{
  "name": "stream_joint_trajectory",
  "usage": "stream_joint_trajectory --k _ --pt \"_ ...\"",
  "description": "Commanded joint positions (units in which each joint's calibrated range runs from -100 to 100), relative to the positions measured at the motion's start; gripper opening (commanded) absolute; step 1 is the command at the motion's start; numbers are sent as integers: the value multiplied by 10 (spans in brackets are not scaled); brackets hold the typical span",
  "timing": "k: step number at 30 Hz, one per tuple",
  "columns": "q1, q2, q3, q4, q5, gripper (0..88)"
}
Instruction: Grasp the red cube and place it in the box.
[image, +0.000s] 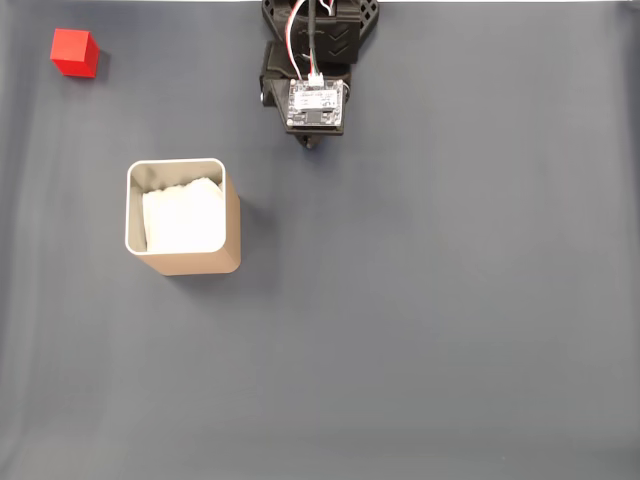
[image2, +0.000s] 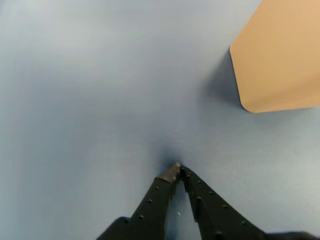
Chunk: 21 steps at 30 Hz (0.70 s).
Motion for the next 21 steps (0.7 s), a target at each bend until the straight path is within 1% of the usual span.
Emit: stream_joint_trajectory --k 1,6,10,21 --pt "-1 -2 6 -64 -4 2" --pt "1 7 -9 -123 -8 2" --pt "-6 22 -46 -147 -12 2" --pt "-8 182 -263 -142 -28 2"
